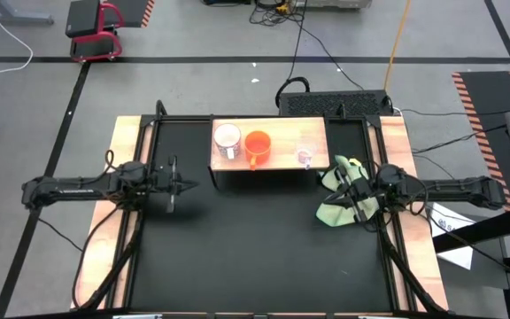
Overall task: Stack small to large cups/mugs on shelf
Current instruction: Return to Home Position
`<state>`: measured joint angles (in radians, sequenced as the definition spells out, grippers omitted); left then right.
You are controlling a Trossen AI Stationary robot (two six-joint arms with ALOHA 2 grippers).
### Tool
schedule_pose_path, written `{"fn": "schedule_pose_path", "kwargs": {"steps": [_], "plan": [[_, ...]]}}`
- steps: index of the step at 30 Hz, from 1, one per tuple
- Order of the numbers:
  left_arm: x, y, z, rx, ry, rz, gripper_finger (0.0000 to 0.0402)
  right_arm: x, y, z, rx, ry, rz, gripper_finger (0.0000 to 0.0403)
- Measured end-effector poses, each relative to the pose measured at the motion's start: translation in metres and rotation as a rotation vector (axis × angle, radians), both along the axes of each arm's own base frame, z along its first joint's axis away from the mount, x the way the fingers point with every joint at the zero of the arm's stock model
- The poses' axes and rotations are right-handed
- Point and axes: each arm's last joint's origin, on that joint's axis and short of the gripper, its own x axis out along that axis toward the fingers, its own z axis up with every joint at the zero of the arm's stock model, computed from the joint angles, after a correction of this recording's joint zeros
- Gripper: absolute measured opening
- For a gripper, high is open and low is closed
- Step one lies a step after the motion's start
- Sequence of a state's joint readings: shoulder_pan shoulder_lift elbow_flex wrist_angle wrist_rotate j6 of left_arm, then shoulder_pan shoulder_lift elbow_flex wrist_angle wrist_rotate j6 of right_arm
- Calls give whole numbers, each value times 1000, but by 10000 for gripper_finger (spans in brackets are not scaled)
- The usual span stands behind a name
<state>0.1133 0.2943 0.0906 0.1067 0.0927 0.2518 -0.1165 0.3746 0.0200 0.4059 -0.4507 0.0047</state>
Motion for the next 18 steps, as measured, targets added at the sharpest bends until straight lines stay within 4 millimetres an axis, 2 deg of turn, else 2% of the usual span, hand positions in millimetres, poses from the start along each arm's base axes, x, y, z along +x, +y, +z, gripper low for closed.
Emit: {"fn": "schedule_pose_path", "kwargs": {"steps": [13, 18], "plan": [[-1, 1, -4, -50, 38, -116, 0, 0, 0, -9, 25, 99, 0, 0], [-2, -1, -5, -40, 48, -189, 0, -1, 2, -9, 30, 102, 61, 0]]}}
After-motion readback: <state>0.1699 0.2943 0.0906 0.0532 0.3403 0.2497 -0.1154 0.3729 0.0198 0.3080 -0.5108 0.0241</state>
